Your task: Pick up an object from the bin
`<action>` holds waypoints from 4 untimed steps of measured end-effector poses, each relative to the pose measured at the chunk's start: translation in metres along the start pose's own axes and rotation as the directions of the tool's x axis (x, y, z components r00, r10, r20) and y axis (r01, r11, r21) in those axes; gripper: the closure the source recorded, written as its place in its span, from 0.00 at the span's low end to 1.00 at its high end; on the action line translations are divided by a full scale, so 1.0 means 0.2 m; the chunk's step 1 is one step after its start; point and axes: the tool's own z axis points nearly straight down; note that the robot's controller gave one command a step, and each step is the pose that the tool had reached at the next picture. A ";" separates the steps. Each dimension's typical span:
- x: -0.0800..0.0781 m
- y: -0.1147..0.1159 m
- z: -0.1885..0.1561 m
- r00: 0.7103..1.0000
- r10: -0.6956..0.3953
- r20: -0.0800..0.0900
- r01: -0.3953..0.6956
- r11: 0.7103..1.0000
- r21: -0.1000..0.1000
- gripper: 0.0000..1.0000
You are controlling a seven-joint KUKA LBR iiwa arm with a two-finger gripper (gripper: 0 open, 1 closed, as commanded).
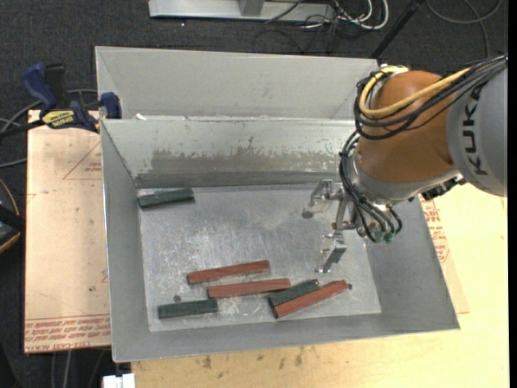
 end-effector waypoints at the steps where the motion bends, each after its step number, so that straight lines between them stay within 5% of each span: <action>1: 0.10 0.01 0.25 0.995 -0.102 0.003 0.102 0.995 0.000 0.00; 2: 0.26 0.05 0.36 0.963 -0.268 -0.003 0.268 0.963 -0.001 0.00; 3: 0.21 0.05 0.47 0.978 -0.209 -0.002 0.209 0.978 -0.001 0.00; 4: 0.21 0.05 0.62 0.925 -0.380 0.008 0.380 0.925 0.002 0.00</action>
Offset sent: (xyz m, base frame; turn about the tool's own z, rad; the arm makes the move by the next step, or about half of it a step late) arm -0.0507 0.0095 -0.0705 -0.2716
